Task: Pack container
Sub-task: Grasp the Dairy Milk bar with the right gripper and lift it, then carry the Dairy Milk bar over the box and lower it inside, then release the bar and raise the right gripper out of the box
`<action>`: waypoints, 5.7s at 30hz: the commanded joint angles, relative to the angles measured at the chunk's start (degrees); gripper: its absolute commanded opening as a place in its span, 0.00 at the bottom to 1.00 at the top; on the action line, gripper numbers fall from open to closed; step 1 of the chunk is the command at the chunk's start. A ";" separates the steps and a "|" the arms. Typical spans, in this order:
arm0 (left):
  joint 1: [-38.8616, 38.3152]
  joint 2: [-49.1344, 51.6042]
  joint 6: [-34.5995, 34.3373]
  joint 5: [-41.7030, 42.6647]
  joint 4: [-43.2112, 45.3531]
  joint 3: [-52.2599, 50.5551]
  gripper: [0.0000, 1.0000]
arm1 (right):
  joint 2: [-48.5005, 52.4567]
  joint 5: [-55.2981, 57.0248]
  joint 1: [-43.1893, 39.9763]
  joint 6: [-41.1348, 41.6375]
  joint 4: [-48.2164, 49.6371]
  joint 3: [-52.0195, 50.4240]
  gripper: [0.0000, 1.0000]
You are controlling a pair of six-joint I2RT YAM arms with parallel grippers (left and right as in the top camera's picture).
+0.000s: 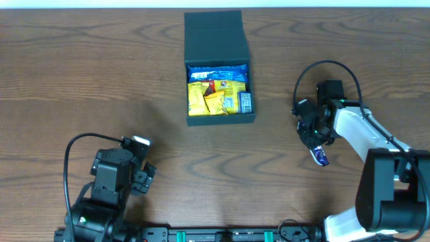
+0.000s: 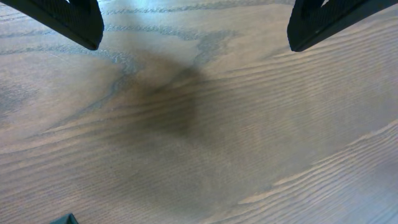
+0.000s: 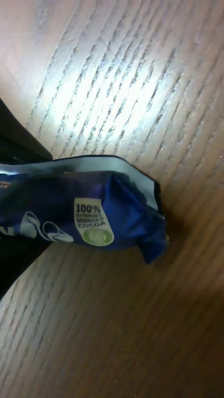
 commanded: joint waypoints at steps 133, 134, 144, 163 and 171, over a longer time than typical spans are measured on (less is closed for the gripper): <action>0.37 -0.13 0.61 -0.79 -0.04 0.02 0.95 | 23.15 -14.38 23.43 -0.37 -6.60 58.53 0.01; 0.37 -0.13 0.61 -0.79 -0.07 0.02 0.95 | 23.10 -12.00 23.43 4.26 -7.30 58.53 0.01; 0.37 -0.13 0.61 -0.79 -0.04 0.02 0.95 | 23.10 -12.41 24.76 37.03 -14.12 57.86 0.02; 0.37 -0.13 0.61 -0.79 -0.04 0.02 0.95 | 23.21 -14.47 27.50 42.84 -5.09 46.03 0.02; 0.37 -0.13 0.61 -0.79 -0.07 0.02 0.95 | 22.84 -22.18 27.80 42.82 -0.31 44.17 0.02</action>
